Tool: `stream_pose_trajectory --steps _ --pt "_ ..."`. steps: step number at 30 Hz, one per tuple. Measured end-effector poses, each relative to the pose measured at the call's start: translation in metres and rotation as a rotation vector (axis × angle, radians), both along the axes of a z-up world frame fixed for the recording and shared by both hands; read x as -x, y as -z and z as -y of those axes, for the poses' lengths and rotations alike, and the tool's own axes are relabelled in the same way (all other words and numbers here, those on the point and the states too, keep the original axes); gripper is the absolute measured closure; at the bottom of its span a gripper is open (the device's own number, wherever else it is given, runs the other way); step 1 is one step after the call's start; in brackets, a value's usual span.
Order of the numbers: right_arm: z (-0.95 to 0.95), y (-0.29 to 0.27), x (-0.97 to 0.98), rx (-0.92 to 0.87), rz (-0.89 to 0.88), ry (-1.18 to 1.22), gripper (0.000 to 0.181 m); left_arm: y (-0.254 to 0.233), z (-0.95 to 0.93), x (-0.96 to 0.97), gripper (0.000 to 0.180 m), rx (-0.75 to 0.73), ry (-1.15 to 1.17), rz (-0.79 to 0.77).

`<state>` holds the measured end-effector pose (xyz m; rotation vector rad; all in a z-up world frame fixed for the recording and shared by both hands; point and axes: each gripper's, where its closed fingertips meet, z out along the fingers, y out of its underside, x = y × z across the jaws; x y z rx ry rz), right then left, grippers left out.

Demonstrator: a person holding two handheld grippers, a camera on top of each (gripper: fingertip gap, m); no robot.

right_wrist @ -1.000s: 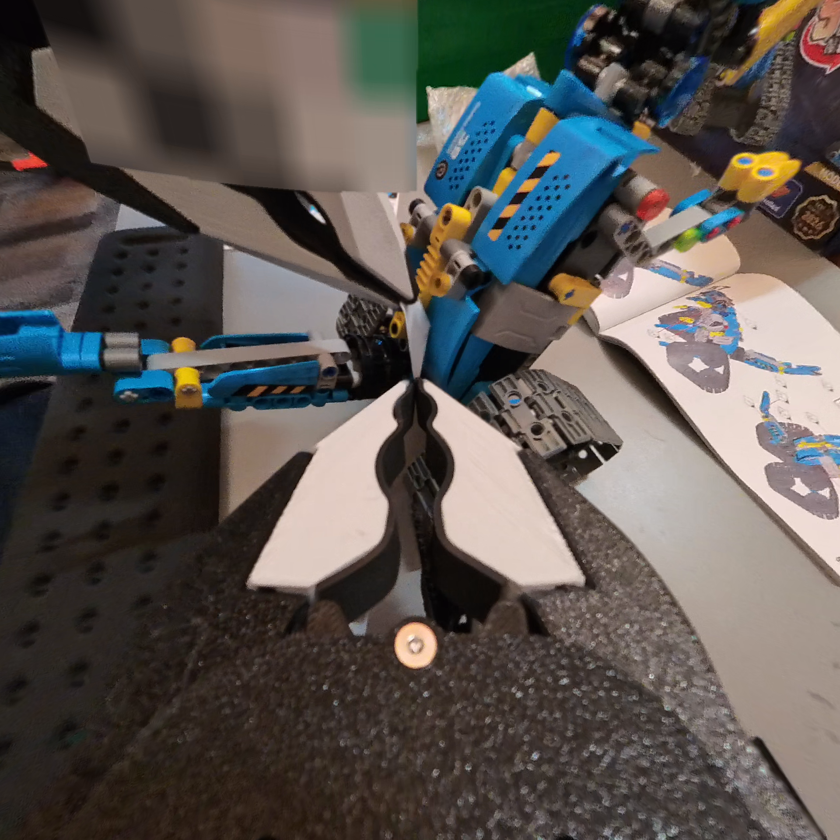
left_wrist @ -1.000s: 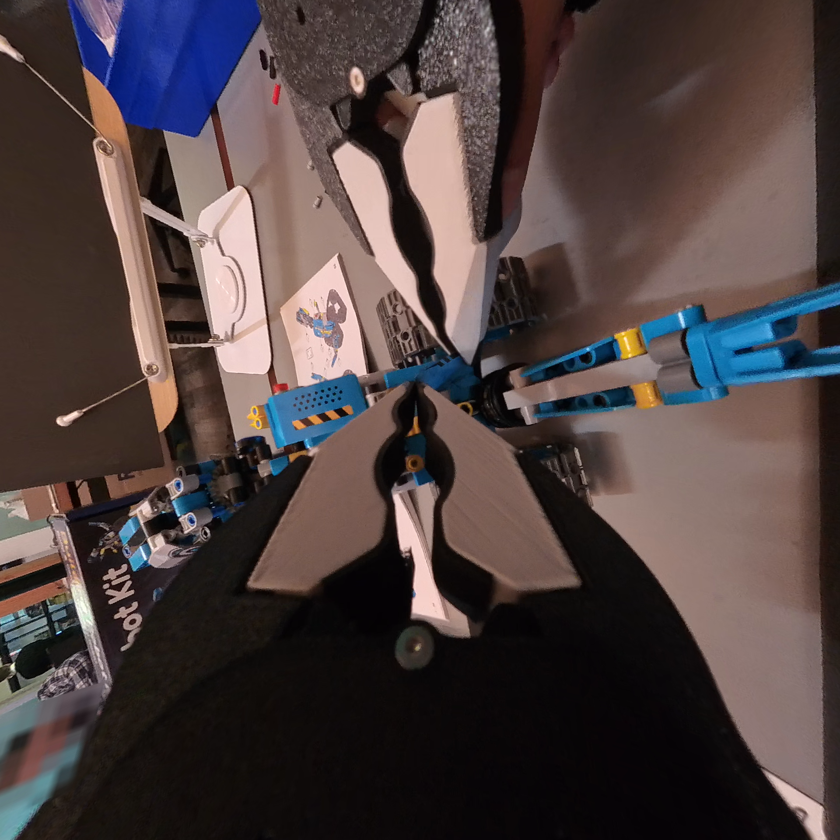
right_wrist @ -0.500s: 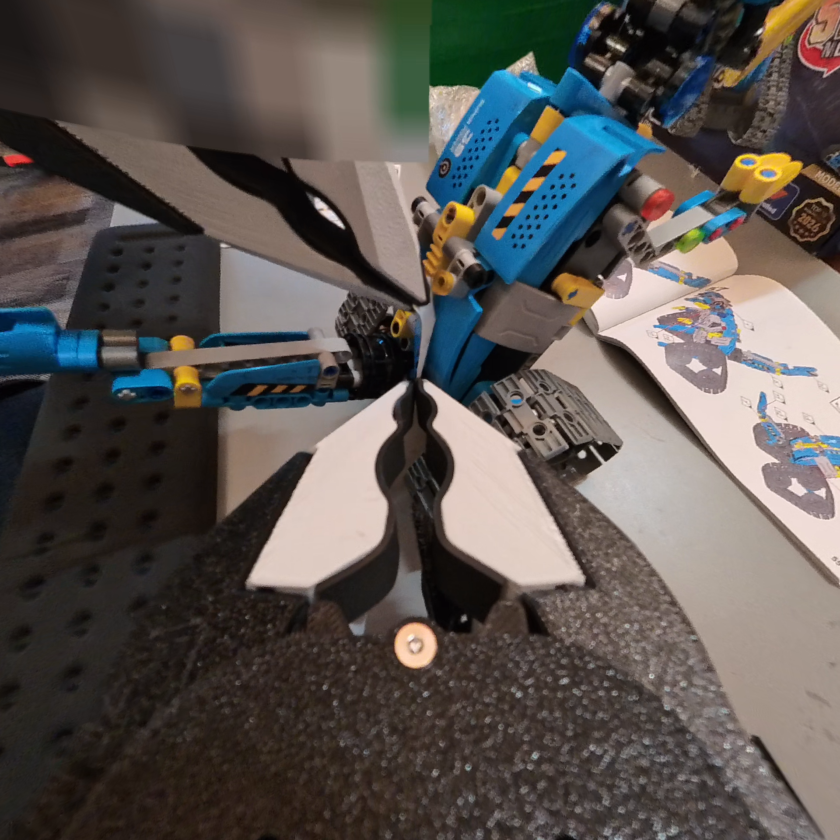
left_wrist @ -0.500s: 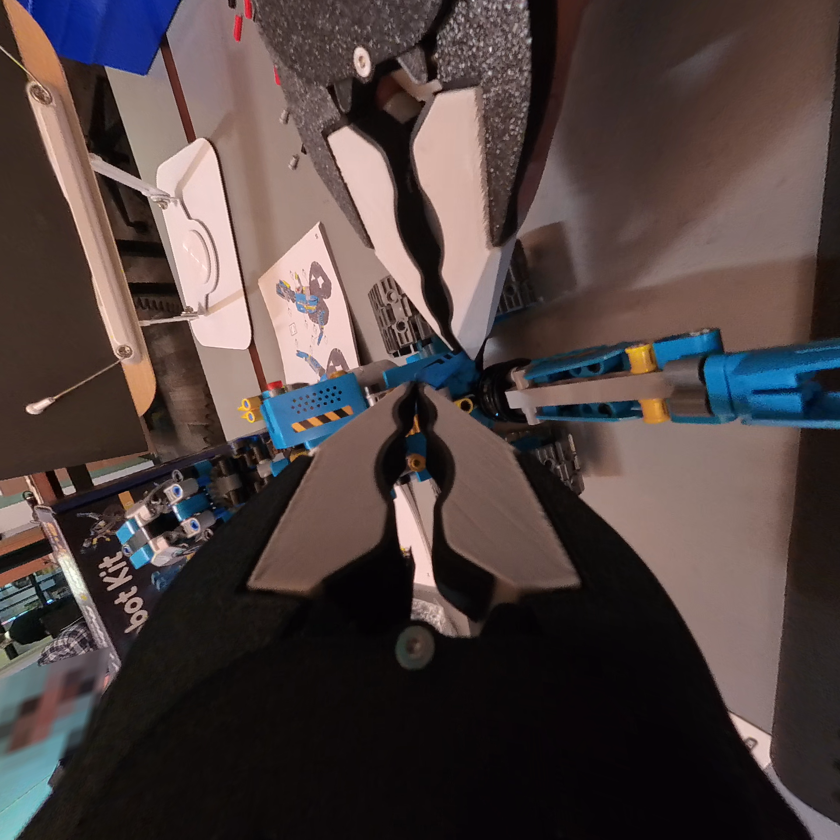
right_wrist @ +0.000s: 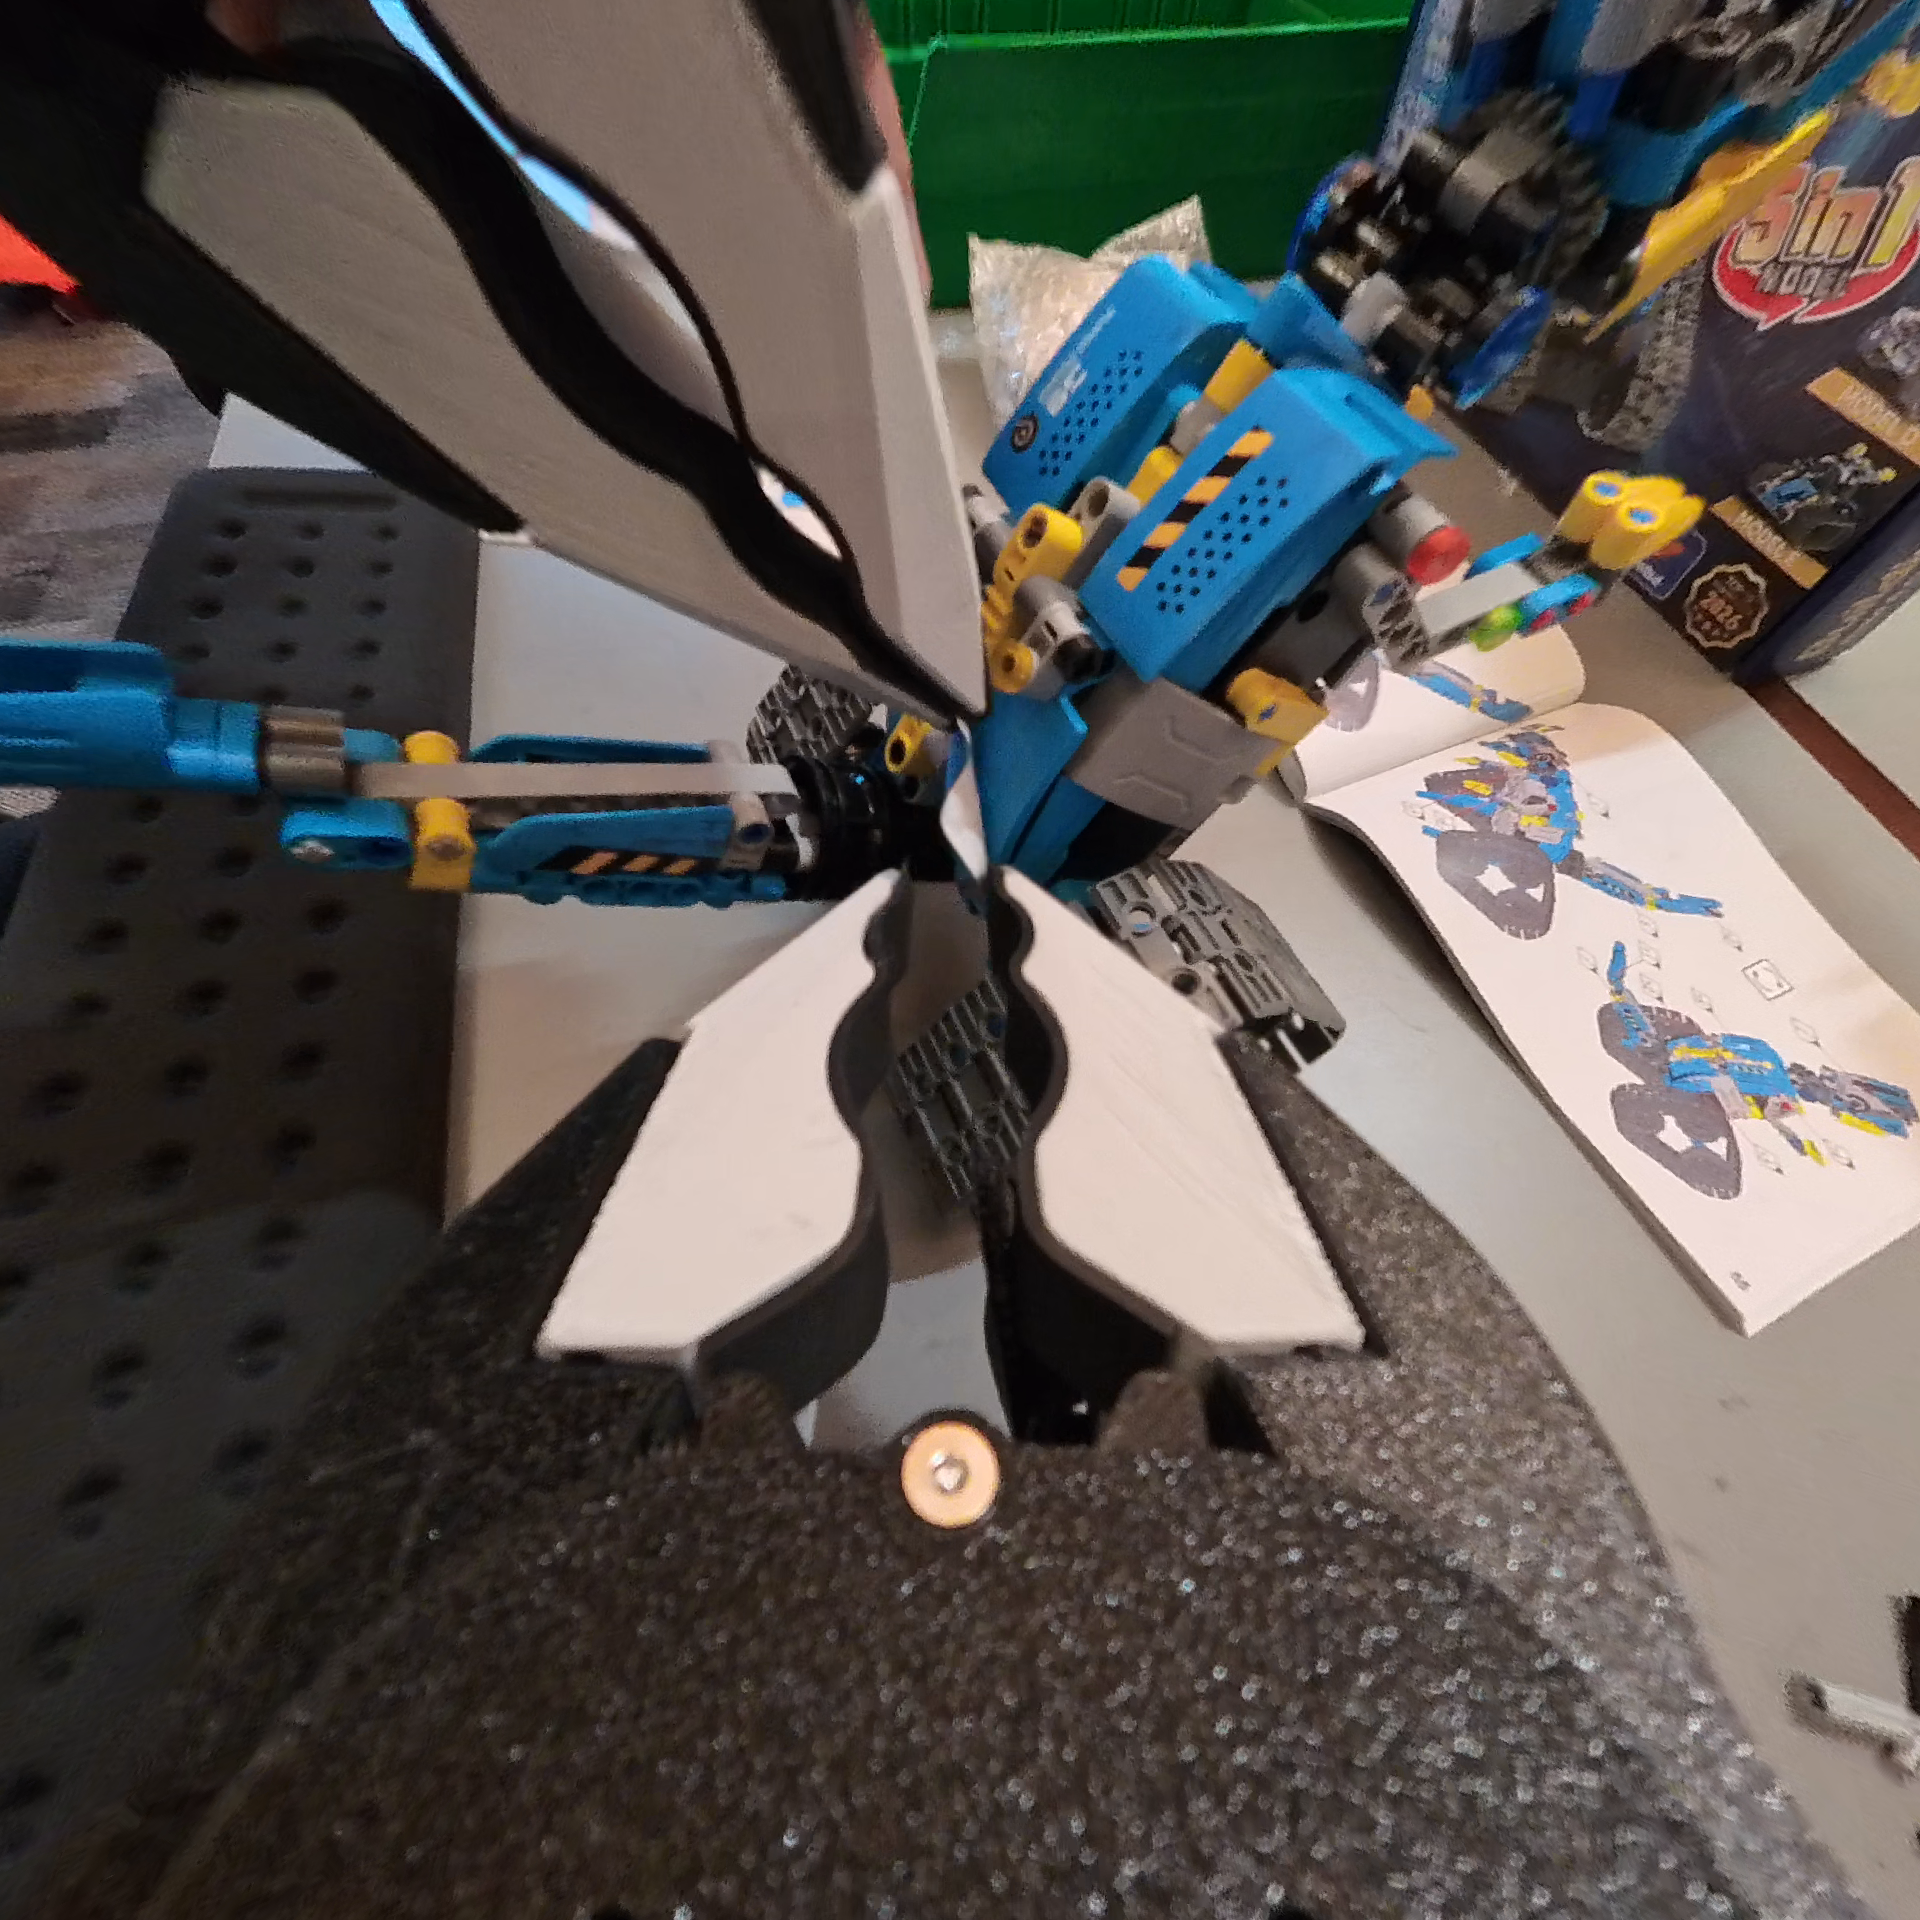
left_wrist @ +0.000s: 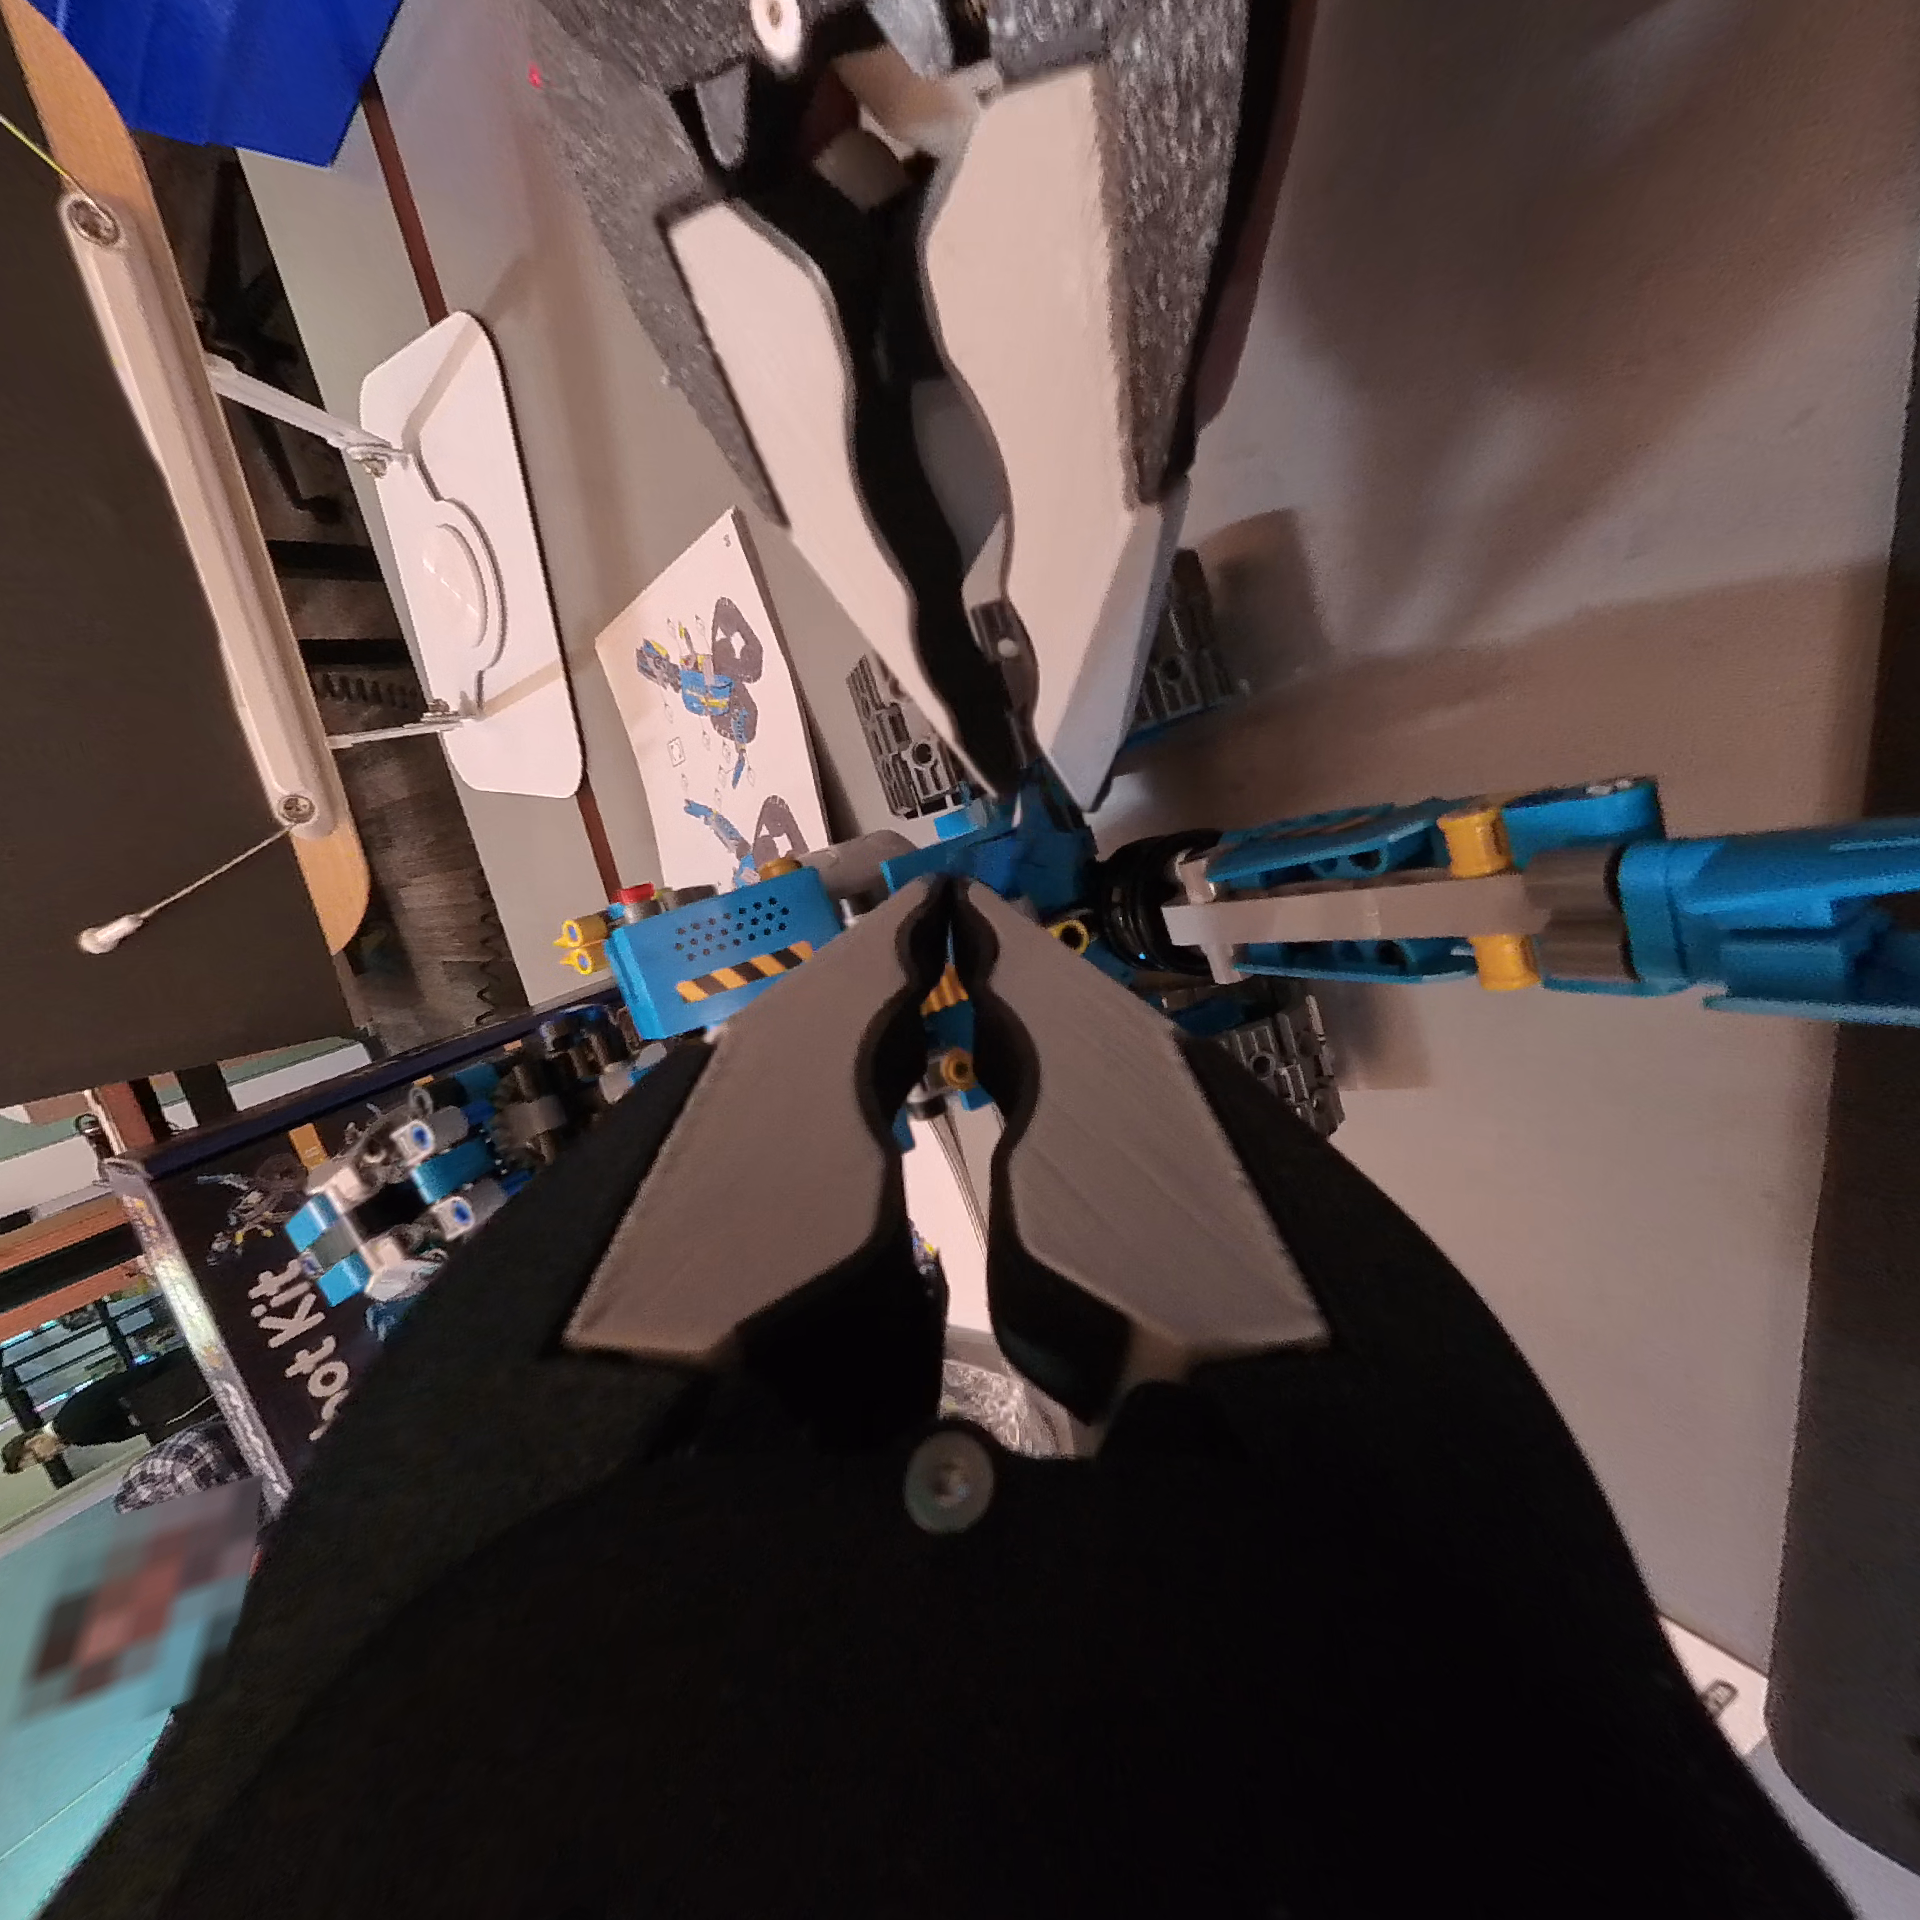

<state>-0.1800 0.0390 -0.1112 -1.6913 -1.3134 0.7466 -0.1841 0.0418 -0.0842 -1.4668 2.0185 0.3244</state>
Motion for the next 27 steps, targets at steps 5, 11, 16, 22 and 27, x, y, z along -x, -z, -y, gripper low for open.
stream_pose_trajectory --steps 5,11,16,22,27 --pt "-0.005 0.008 -0.002 -0.002 0.031 0.02 0.181 -0.001 -0.001 0.0 0.18 0.003 -0.002 0.019" --pt "0.003 0.01 0.001 0.092 0.012 -0.02 0.181 -0.001 0.0 -0.001 0.18 -0.004 0.008 0.018" --pt "0.012 0.01 0.003 0.13 0.008 -0.061 0.181 -0.001 0.004 -0.001 0.18 -0.004 0.036 0.02" --pt "0.019 0.008 0.001 0.282 -0.053 -0.105 0.181 -0.002 0.01 -0.003 0.18 0.005 0.076 0.054" --pt "0.021 0.006 -0.004 0.304 -0.049 -0.123 0.181 -0.003 0.015 -0.004 0.18 0.003 0.104 0.062"
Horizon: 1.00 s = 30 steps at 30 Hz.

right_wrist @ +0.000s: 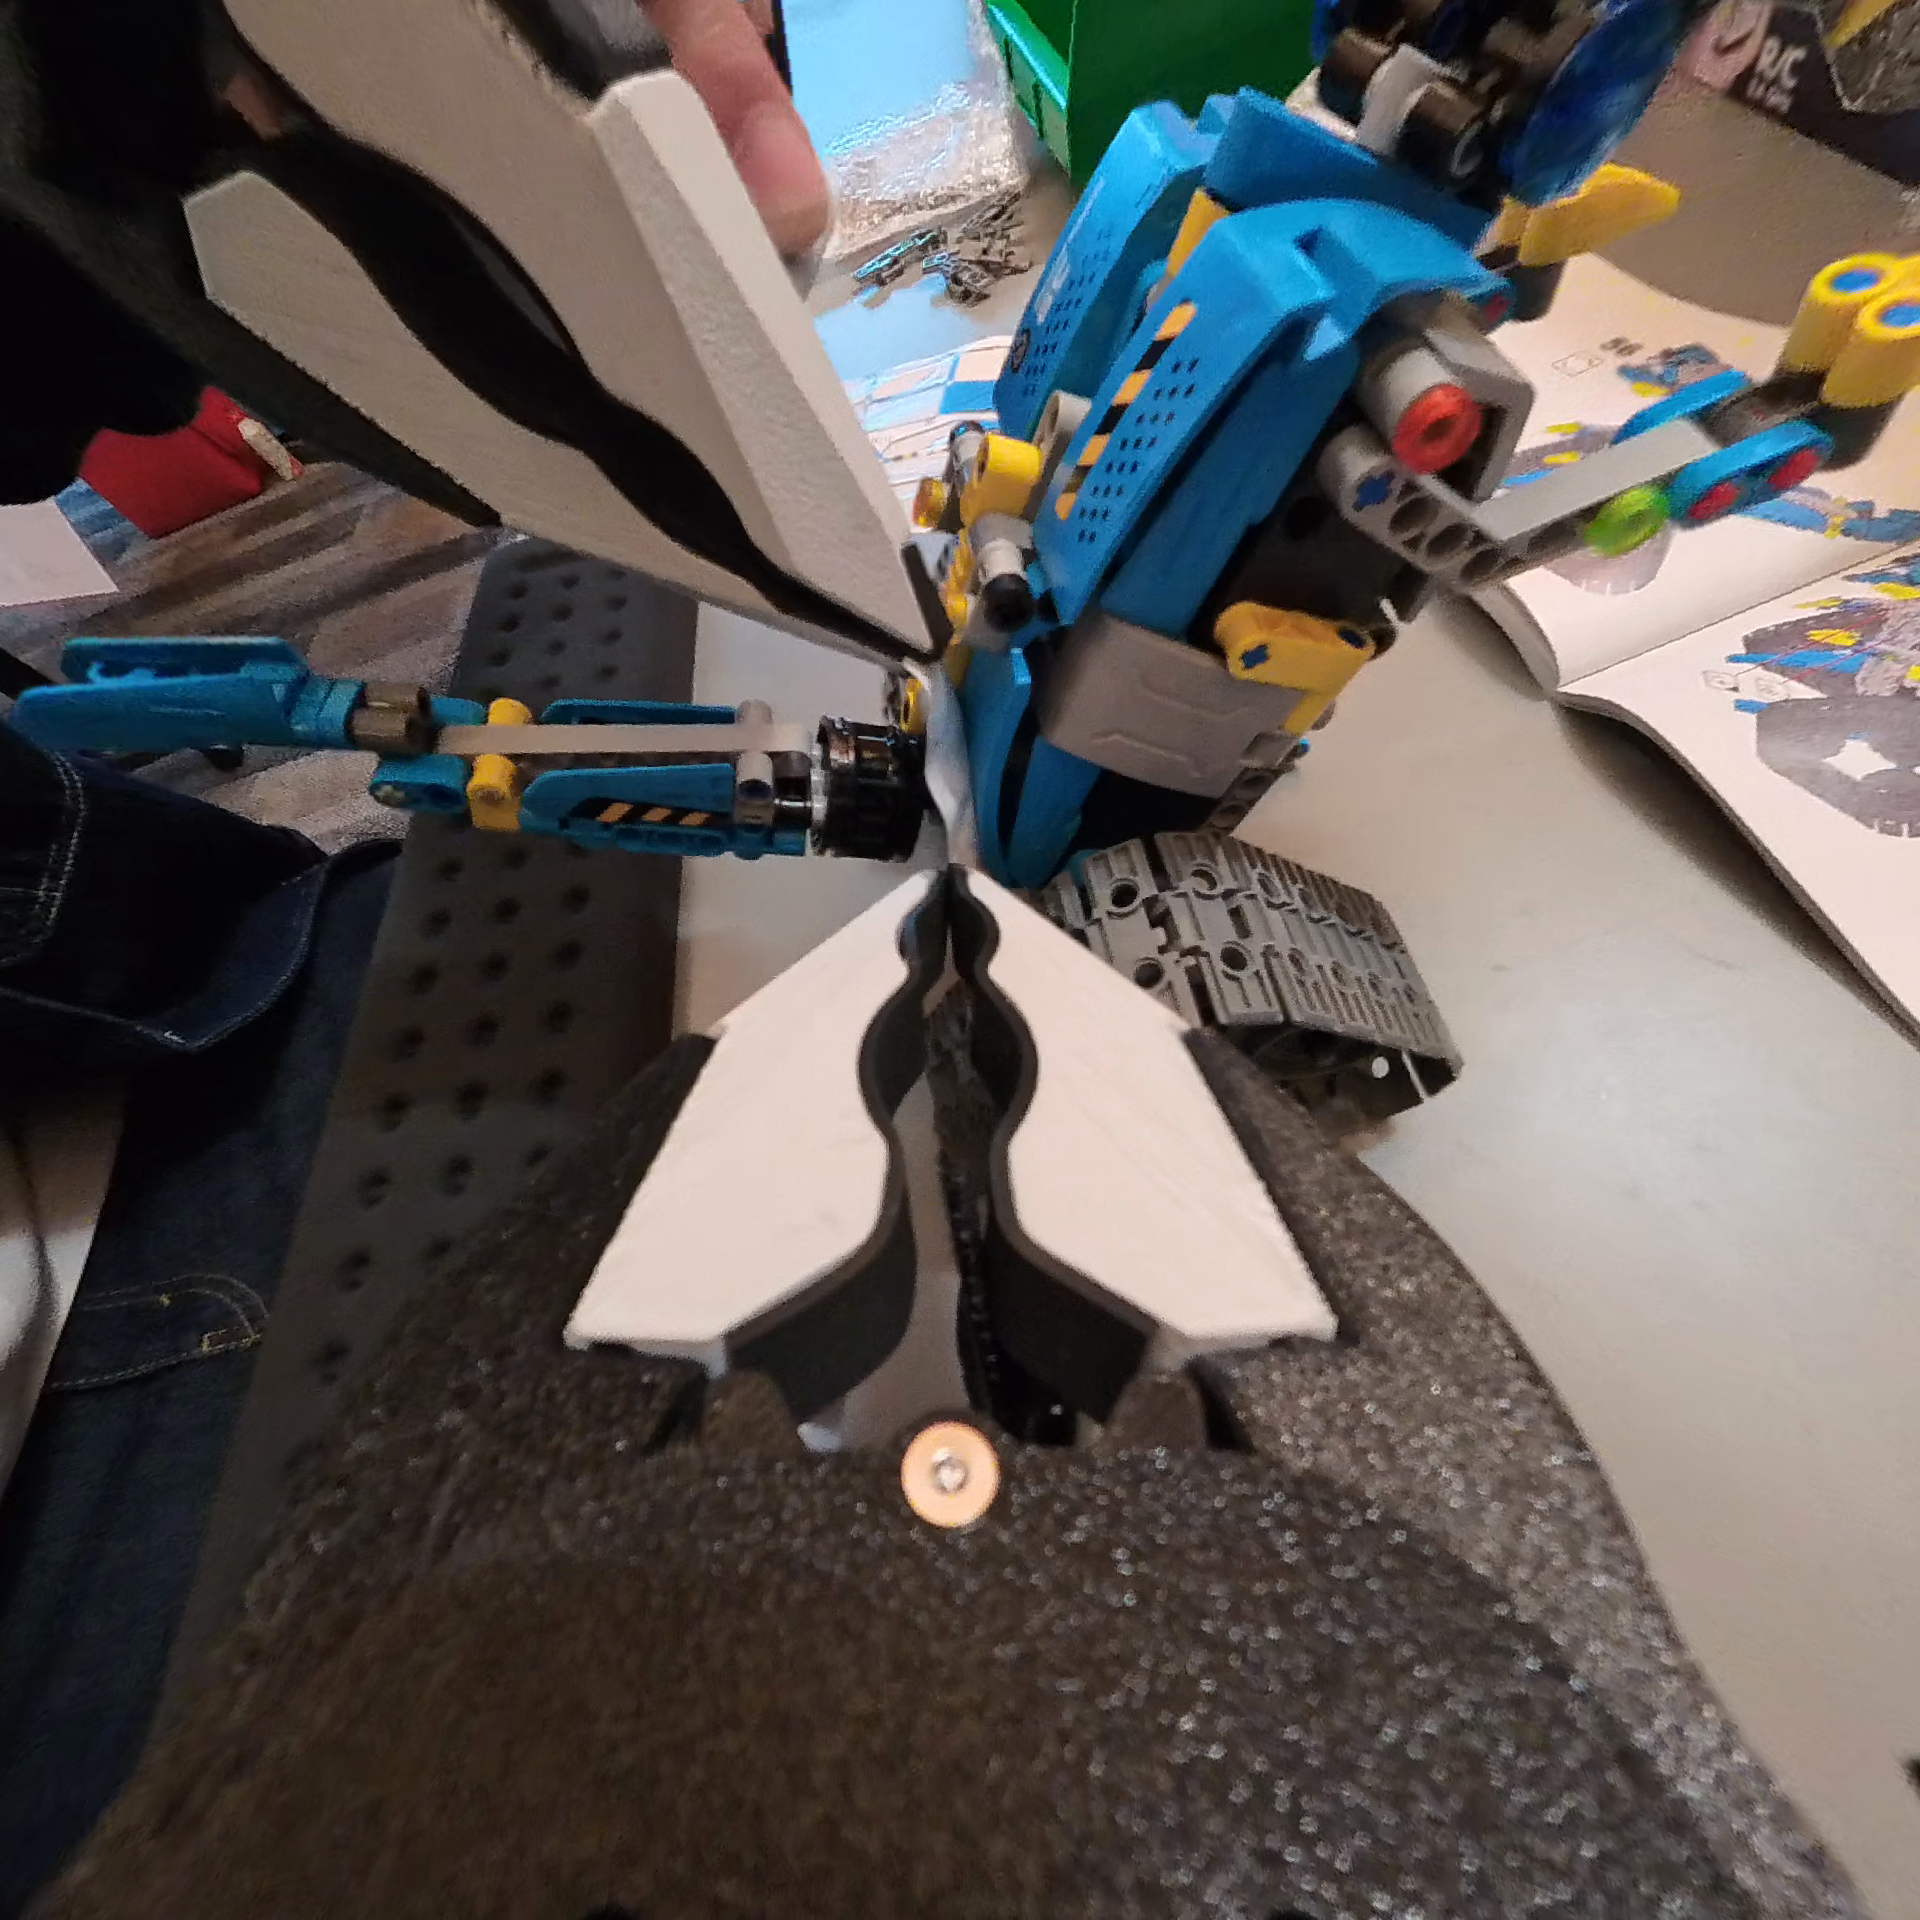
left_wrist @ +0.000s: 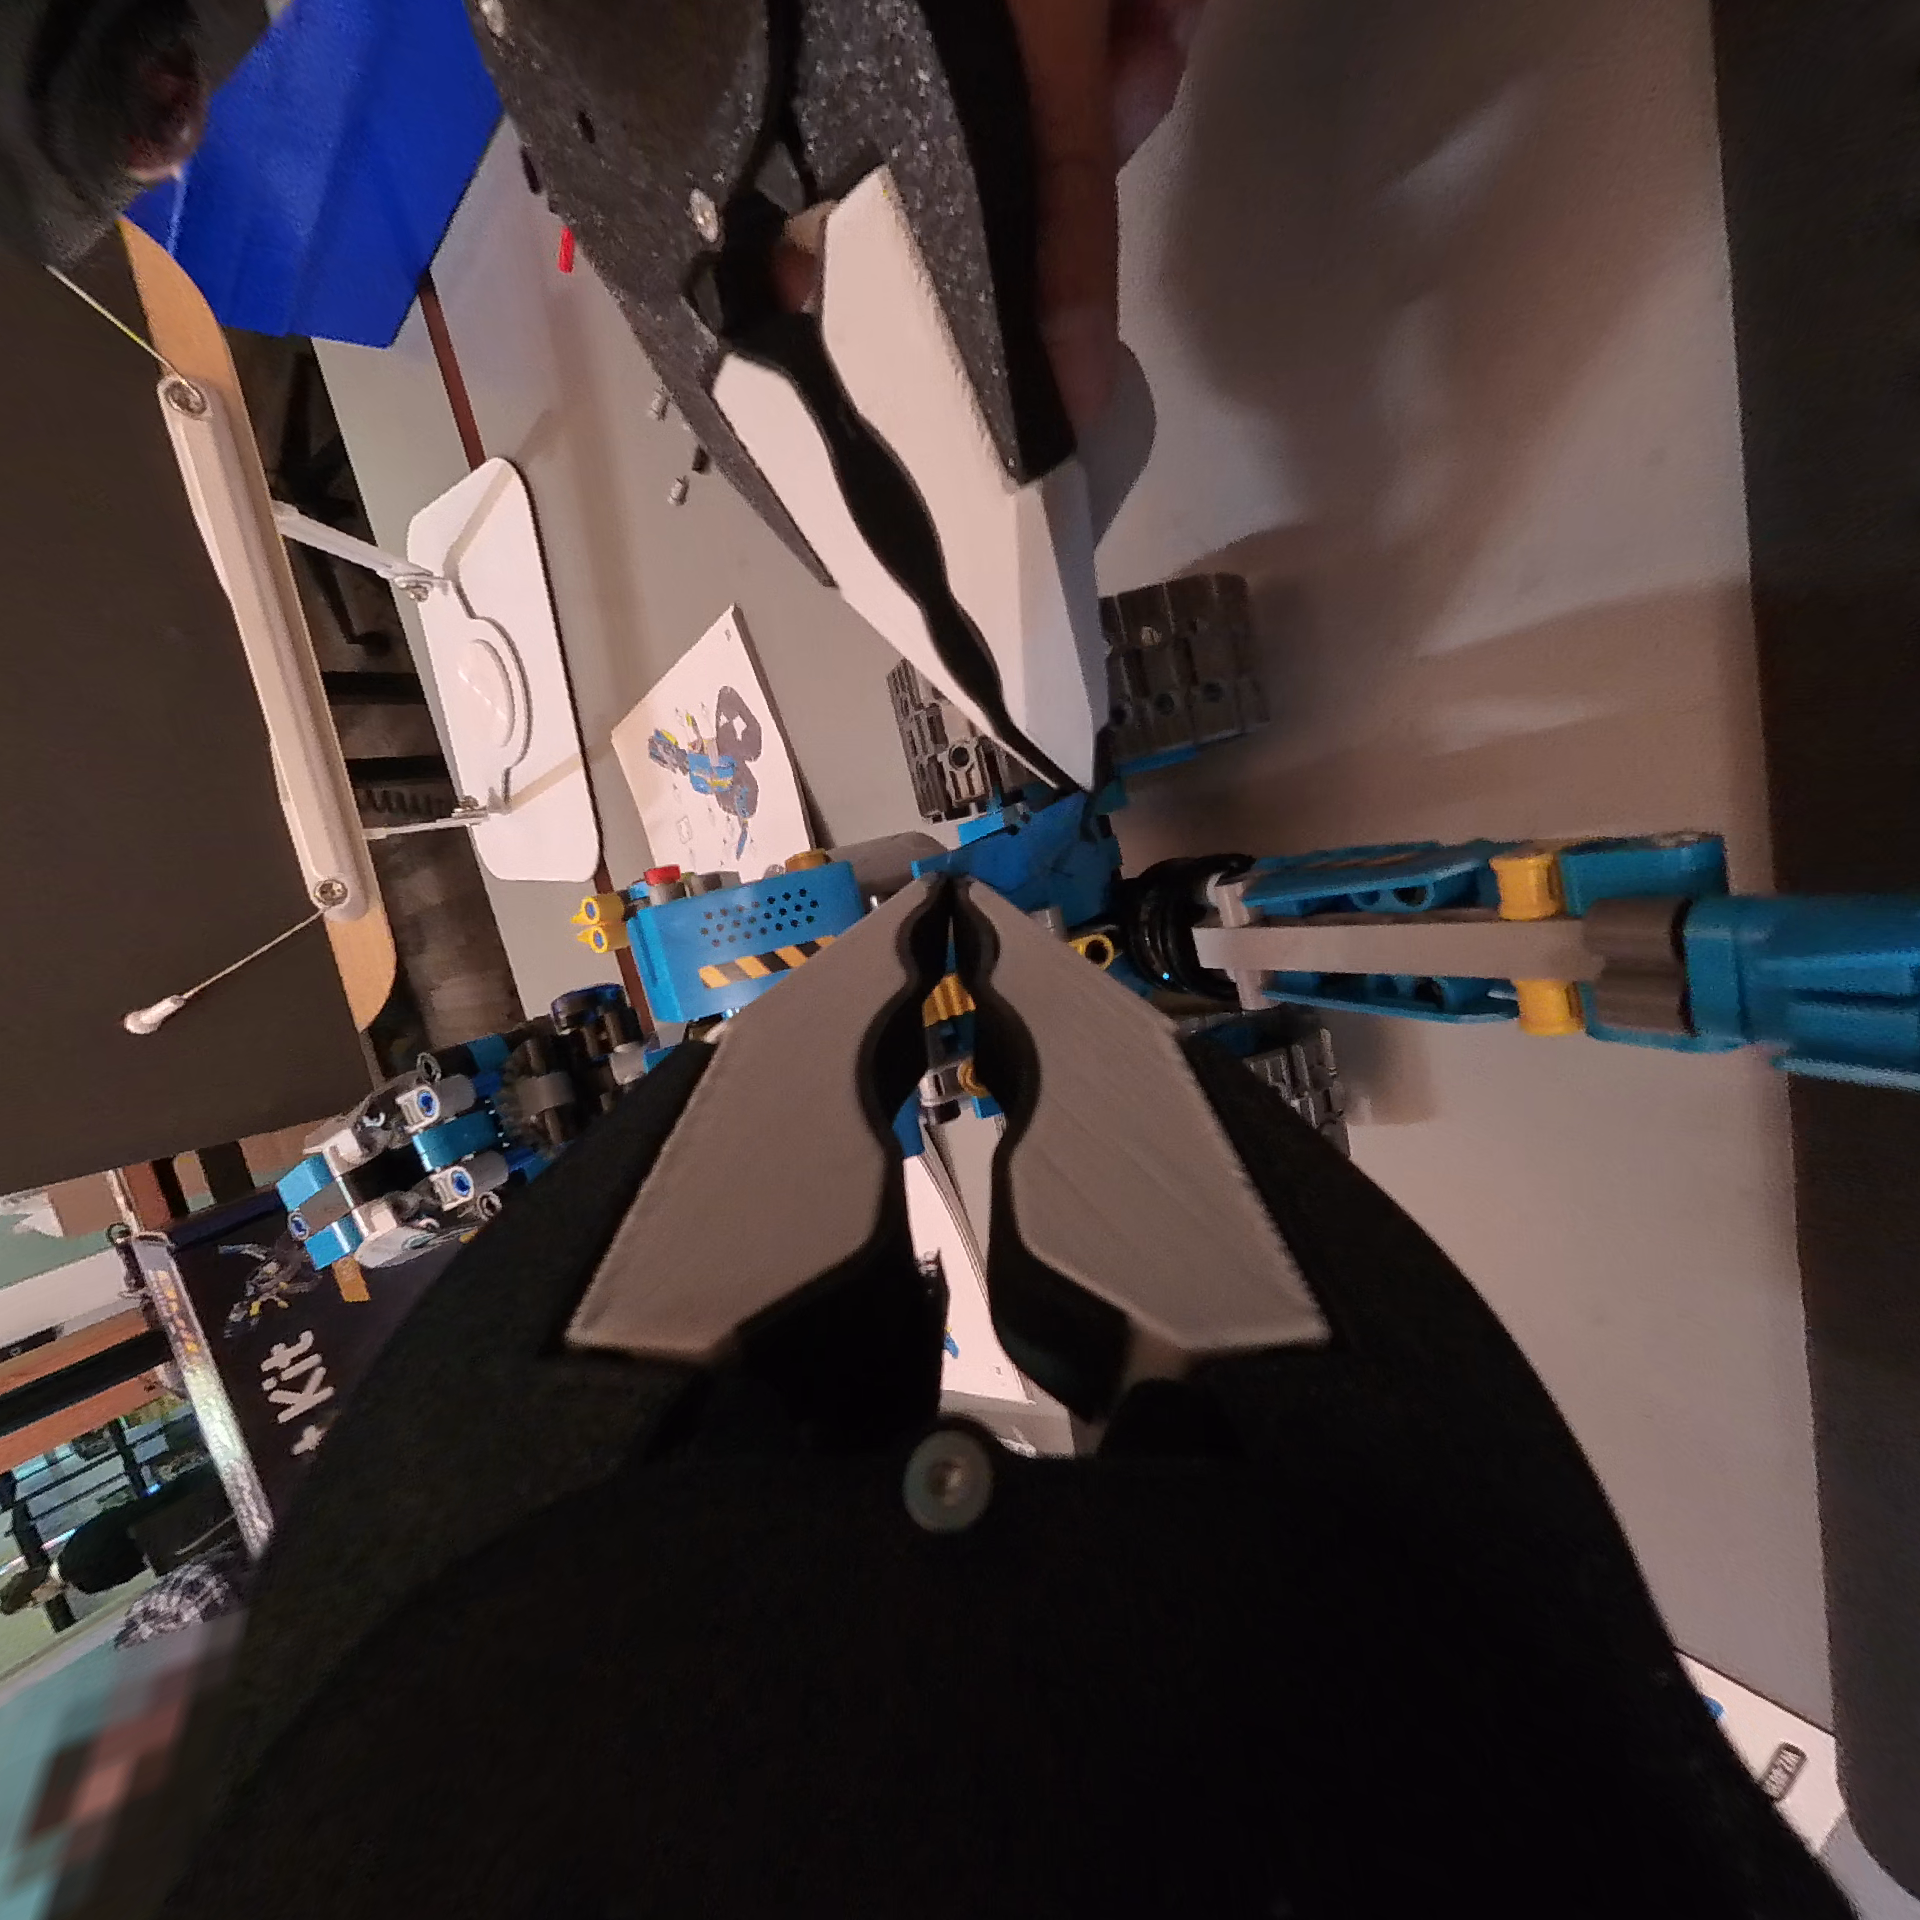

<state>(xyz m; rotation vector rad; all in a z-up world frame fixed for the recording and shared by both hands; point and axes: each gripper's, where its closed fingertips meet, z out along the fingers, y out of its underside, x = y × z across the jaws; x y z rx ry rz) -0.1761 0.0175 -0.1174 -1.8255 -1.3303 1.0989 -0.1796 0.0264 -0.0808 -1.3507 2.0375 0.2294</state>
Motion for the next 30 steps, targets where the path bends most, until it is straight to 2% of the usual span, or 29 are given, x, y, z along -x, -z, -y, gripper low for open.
stream_pose_trajectory --steps 8,12,16,23,30 --pt "0.004 0.001 -0.003 -0.042 0.007 -0.031 0.181 0.001 0.012 0.001 0.18 0.131 -0.003 0.125" --pt "0.007 -0.01 -0.014 -0.083 -0.031 -0.082 0.156 0.002 0.018 0.002 0.18 0.109 -0.005 0.112" --pt "-0.005 -0.02 -0.011 -0.024 -0.137 -0.04 0.153 0.003 0.022 0.002 0.18 0.077 -0.024 0.116" --pt "-0.008 -0.025 0.006 0.004 -0.227 -0.018 0.176 0.008 0.027 0.001 0.18 -0.012 -0.055 0.075" --pt "-0.005 -0.03 0.014 0.026 -0.257 0.0 0.178 0.01 0.031 0.002 0.18 -0.049 -0.1 0.037"
